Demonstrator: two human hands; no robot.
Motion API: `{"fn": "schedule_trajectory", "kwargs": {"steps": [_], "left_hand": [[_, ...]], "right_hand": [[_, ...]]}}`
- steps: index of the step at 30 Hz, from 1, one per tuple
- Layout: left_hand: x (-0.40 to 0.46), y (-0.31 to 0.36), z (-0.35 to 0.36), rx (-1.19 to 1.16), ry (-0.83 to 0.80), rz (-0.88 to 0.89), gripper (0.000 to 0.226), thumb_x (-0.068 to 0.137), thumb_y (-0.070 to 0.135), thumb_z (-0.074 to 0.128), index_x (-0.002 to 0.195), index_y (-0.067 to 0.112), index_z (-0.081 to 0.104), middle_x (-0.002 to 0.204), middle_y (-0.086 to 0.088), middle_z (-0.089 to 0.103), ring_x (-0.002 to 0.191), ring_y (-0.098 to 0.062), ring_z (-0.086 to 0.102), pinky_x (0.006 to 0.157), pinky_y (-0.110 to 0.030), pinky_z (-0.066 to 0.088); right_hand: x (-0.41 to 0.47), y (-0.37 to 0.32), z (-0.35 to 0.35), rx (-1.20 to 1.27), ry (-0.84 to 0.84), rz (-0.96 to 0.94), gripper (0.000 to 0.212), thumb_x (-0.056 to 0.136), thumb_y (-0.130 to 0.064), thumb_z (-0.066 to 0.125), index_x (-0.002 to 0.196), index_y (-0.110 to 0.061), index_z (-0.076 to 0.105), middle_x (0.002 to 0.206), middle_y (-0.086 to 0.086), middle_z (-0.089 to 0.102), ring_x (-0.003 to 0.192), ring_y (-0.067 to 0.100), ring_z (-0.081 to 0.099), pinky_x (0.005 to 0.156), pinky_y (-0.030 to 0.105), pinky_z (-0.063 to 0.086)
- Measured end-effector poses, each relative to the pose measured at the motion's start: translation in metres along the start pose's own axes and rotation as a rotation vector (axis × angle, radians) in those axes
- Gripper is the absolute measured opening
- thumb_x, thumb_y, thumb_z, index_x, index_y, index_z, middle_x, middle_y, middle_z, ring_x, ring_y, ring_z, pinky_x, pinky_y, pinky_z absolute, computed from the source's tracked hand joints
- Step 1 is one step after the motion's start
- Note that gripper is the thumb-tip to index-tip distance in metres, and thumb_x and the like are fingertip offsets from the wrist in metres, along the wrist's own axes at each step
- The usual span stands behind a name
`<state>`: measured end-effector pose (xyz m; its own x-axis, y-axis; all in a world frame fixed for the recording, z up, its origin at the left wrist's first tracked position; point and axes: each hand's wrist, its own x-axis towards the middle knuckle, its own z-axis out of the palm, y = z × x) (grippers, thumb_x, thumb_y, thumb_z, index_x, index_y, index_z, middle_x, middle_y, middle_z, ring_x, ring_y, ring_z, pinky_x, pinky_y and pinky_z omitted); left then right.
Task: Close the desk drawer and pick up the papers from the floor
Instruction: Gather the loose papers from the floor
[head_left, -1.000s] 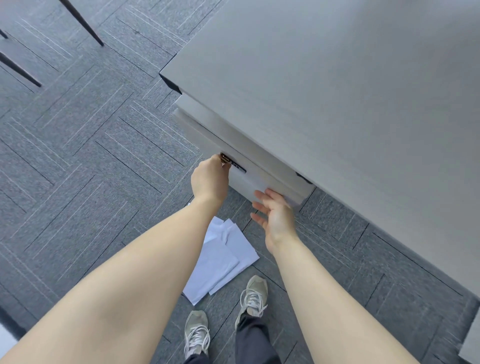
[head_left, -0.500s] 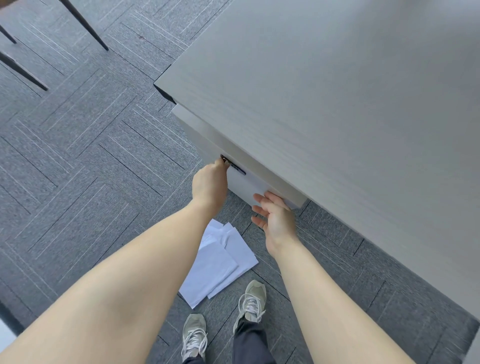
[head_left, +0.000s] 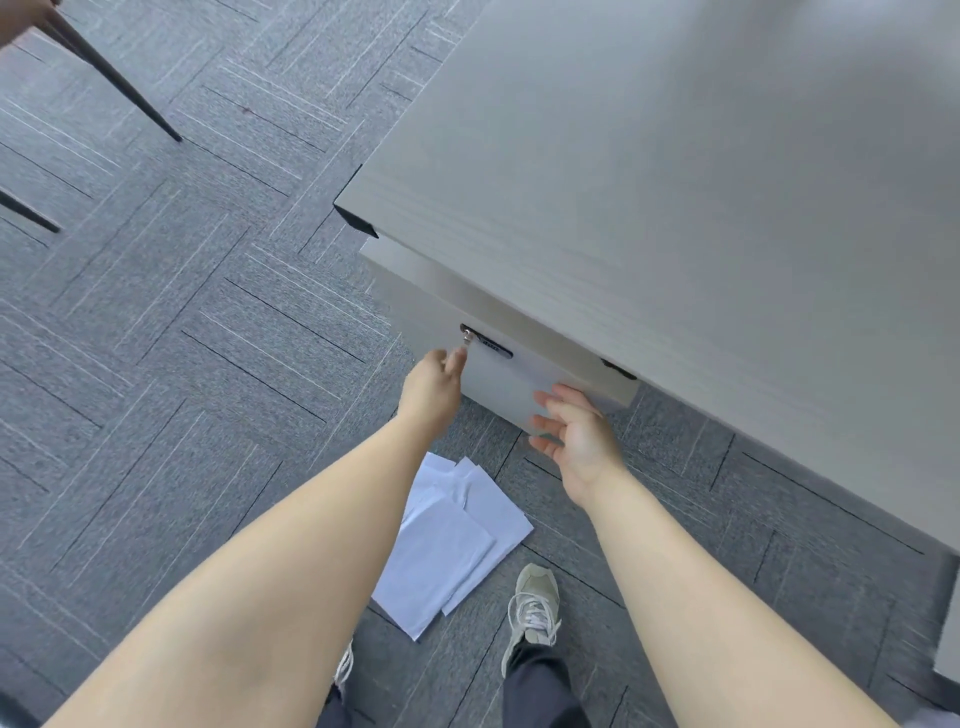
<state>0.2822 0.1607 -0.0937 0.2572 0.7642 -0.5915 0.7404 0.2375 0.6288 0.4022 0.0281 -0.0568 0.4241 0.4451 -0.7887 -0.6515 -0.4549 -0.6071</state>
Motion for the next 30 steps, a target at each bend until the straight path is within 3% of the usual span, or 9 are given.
{"fn": "schedule_trajectory", "kwargs": {"steps": [5,9,13,17,19,21,23,26,30], "left_hand": [[-0.045,-0.088,-0.038,0.099,-0.160,-0.038,0.036,0.098,0.039,0.036,0.088,0.010,0.054,0.087,-0.016,0.062,0.095,-0.038,0.066,0.072,-0.038,0.043],[-0.047,-0.198,-0.052,0.148,-0.274,-0.166,0.030,0.097,0.038,0.038,0.083,0.015,0.052,0.093,-0.015,0.063,0.100,-0.038,0.065,0.074,-0.038,0.047],[-0.024,-0.301,-0.042,0.089,-0.272,-0.310,0.046,0.089,0.036,0.046,0.122,0.006,0.059,0.126,-0.020,0.062,0.113,-0.037,0.061,0.096,-0.050,0.051],[0.025,-0.405,-0.008,0.165,-0.312,-0.330,0.046,0.076,0.041,0.051,0.109,0.012,0.064,0.097,-0.021,0.064,0.090,-0.040,0.060,0.077,-0.038,0.046],[0.058,-0.453,0.014,0.210,-0.305,-0.328,0.051,0.086,0.038,0.052,0.128,0.010,0.058,0.117,-0.017,0.066,0.107,-0.041,0.061,0.089,-0.045,0.050],[0.099,-0.498,0.038,0.295,-0.283,-0.288,0.056,0.090,0.035,0.053,0.135,0.002,0.050,0.135,-0.027,0.055,0.123,-0.046,0.052,0.098,-0.054,0.046],[0.139,-0.540,0.063,0.378,-0.232,-0.250,0.062,0.087,0.037,0.056,0.130,-0.007,0.047,0.135,-0.033,0.050,0.117,-0.049,0.054,0.085,-0.052,0.052],[0.188,-0.589,0.089,0.424,-0.101,-0.259,0.079,0.074,0.055,0.061,0.123,-0.006,0.052,0.129,-0.029,0.053,0.107,-0.047,0.060,0.083,-0.054,0.054],[0.204,-0.610,0.109,0.339,0.104,-0.231,0.084,0.053,0.070,0.064,0.098,-0.001,0.061,0.107,-0.020,0.063,0.099,-0.042,0.062,0.077,-0.052,0.054]], "right_hand": [[-0.029,0.039,0.004,-0.159,0.160,-0.046,0.048,0.090,-0.014,0.054,0.136,-0.025,0.046,0.130,0.010,0.057,0.082,0.021,0.061,0.062,0.030,0.049],[-0.041,0.125,0.017,-0.183,0.275,0.085,0.049,0.087,-0.011,0.053,0.134,-0.019,0.049,0.119,0.013,0.063,0.074,0.022,0.060,0.060,0.032,0.049],[-0.006,0.242,0.033,-0.313,0.280,0.226,0.050,0.089,-0.006,0.048,0.137,-0.015,0.044,0.110,0.012,0.057,0.069,0.020,0.056,0.061,0.033,0.046],[0.067,0.372,0.027,-0.429,0.315,0.296,0.053,0.087,-0.009,0.053,0.138,-0.010,0.044,0.119,0.015,0.058,0.082,0.025,0.055,0.070,0.036,0.048],[0.108,0.432,0.013,-0.449,0.362,0.326,0.047,0.084,-0.009,0.057,0.129,0.000,0.050,0.111,0.021,0.061,0.079,0.027,0.053,0.070,0.036,0.044],[0.148,0.484,-0.003,-0.472,0.407,0.352,0.042,0.080,-0.010,0.059,0.117,0.008,0.053,0.112,0.027,0.064,0.077,0.028,0.055,0.067,0.033,0.041],[0.187,0.534,-0.019,-0.476,0.460,0.368,0.046,0.081,-0.023,0.065,0.115,0.005,0.053,0.112,0.016,0.063,0.093,0.033,0.062,0.073,0.033,0.044],[0.237,0.579,-0.037,-0.497,0.603,0.360,0.070,0.070,-0.052,0.072,0.114,-0.001,0.054,0.117,0.016,0.062,0.102,0.036,0.063,0.078,0.038,0.051],[0.275,0.603,-0.030,-0.531,0.769,0.263,0.088,0.060,-0.058,0.074,0.122,-0.003,0.045,0.130,0.022,0.051,0.114,0.042,0.056,0.091,0.052,0.049]]}}
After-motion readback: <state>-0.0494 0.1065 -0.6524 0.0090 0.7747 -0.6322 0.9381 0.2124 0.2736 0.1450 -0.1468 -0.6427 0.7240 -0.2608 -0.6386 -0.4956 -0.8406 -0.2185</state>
